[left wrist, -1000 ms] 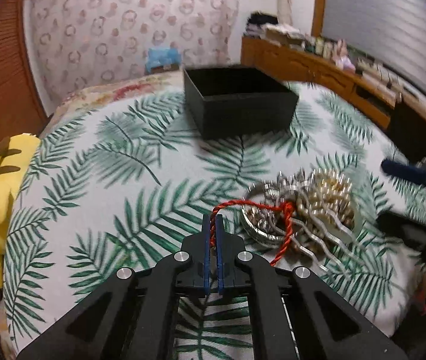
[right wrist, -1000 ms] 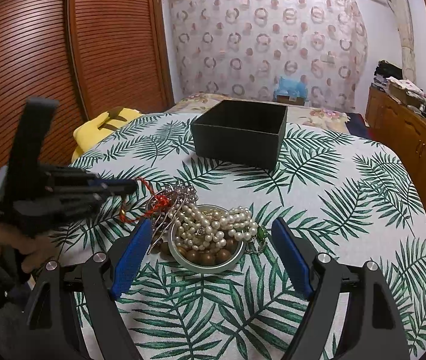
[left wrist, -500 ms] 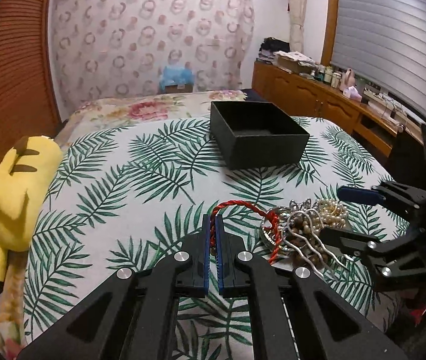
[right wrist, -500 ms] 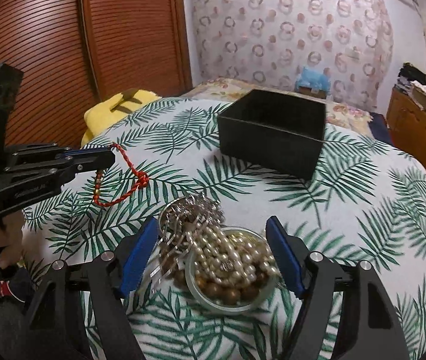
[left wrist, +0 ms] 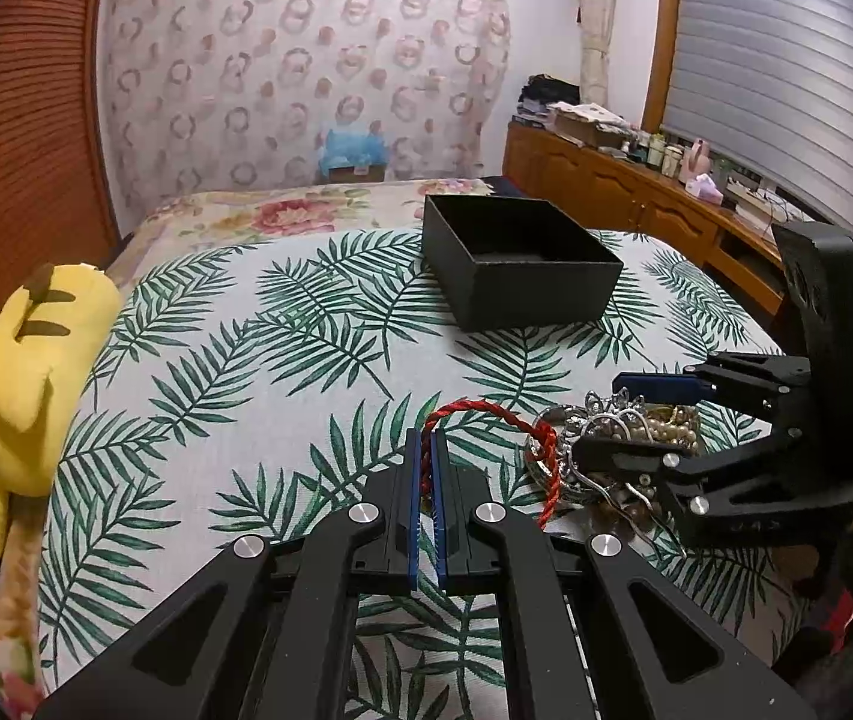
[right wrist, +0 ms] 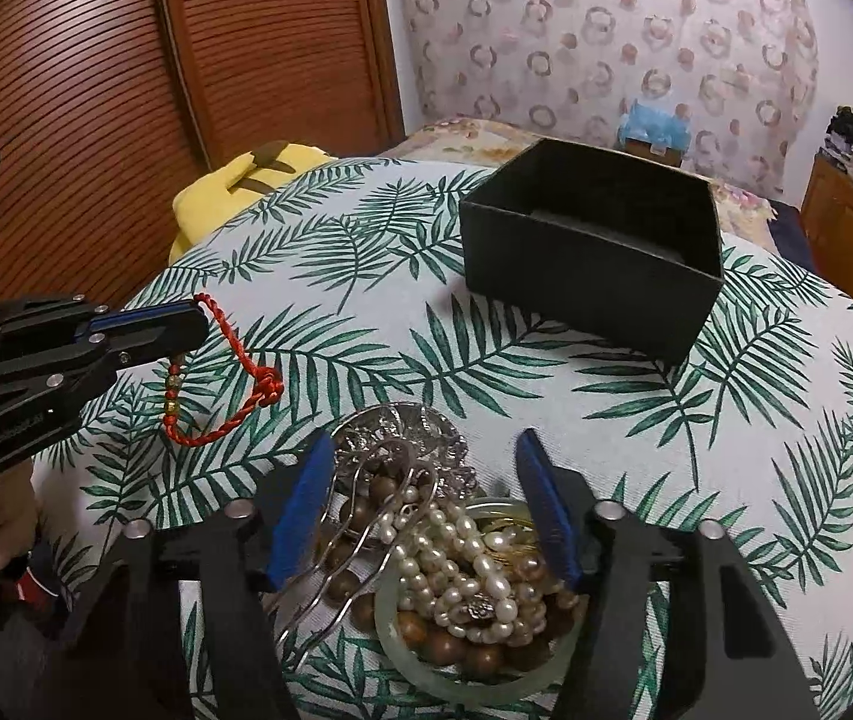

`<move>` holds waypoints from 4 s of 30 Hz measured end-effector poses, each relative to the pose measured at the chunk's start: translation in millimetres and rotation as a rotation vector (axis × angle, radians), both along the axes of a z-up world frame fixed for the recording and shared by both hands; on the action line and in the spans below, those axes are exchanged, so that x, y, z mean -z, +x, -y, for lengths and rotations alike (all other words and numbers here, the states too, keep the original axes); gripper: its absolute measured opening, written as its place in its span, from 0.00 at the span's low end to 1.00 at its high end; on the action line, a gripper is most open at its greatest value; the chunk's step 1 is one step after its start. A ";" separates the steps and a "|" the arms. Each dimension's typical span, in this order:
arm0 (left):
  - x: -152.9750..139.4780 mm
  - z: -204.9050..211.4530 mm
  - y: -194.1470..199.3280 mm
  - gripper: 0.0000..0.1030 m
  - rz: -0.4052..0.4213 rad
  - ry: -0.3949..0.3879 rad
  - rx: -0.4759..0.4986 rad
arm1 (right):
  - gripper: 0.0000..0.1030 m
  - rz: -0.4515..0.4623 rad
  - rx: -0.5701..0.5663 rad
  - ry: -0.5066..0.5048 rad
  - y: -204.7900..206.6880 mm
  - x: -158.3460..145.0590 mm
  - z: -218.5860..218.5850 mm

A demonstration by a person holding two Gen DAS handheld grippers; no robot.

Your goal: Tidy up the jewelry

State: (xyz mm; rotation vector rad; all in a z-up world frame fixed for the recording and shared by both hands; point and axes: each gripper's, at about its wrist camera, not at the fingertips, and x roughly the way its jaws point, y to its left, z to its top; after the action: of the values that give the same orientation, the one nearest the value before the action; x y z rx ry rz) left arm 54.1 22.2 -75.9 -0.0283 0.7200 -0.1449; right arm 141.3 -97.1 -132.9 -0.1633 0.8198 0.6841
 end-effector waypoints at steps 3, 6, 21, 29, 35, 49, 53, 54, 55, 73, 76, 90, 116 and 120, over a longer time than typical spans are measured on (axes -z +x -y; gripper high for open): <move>0.4 0.6 0.0 0.02 0.000 0.000 0.000 | 0.38 0.001 0.007 -0.004 -0.7 -0.8 3.2; 0.5 0.8 -0.1 0.02 0.002 -0.001 -0.001 | 0.27 0.009 0.000 -0.008 -2.8 -2.7 4.5; -6.0 7.0 5.3 0.02 0.017 -0.002 0.001 | 0.14 0.052 -0.045 0.059 -11.4 -30.1 13.1; -11.2 6.2 5.9 0.02 0.033 -0.002 0.000 | 0.10 0.064 -0.074 0.094 -15.5 -41.7 12.6; -20.0 7.2 7.8 0.02 0.053 0.001 0.001 | 0.10 0.101 -0.066 0.099 -13.8 -55.1 17.5; -35.2 21.8 50.3 0.02 0.088 0.028 0.057 | 0.09 0.198 -0.039 0.085 44.6 -92.5 32.4; -39.5 21.1 67.3 0.02 0.090 0.019 0.061 | 0.09 0.203 -0.008 0.118 76.0 -99.3 36.5; -40.5 21.4 69.9 0.02 0.090 0.017 0.063 | 0.09 0.202 -0.004 0.128 83.7 -100.6 36.5; -41.6 22.0 72.9 0.02 0.091 0.017 0.066 | 0.09 0.202 -0.004 0.132 88.5 -101.6 35.8; -48.8 23.4 147.5 0.02 0.050 0.012 0.066 | 0.09 0.077 -0.031 0.134 195.1 -49.8 16.2; -45.0 26.8 157.6 0.02 0.036 0.014 0.076 | 0.10 0.050 -0.048 0.113 203.6 -39.9 17.1; -27.3 44.6 190.2 0.02 -0.013 0.017 0.127 | 0.23 0.123 0.017 0.063 197.2 -55.9 60.3; -25.6 48.2 102.0 0.43 0.010 -0.004 0.151 | 0.23 0.117 0.055 0.037 72.8 -47.7 97.0; -16.1 47.6 80.7 0.43 -0.003 -0.008 0.152 | 0.23 0.088 0.050 0.030 54.4 -35.5 96.6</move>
State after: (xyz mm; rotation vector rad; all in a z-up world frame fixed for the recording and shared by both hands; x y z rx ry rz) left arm 134.8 -25.4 -59.8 0.0186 0.7240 -0.2935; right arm 195.7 -193.7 -97.4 -0.1440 0.7266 0.6372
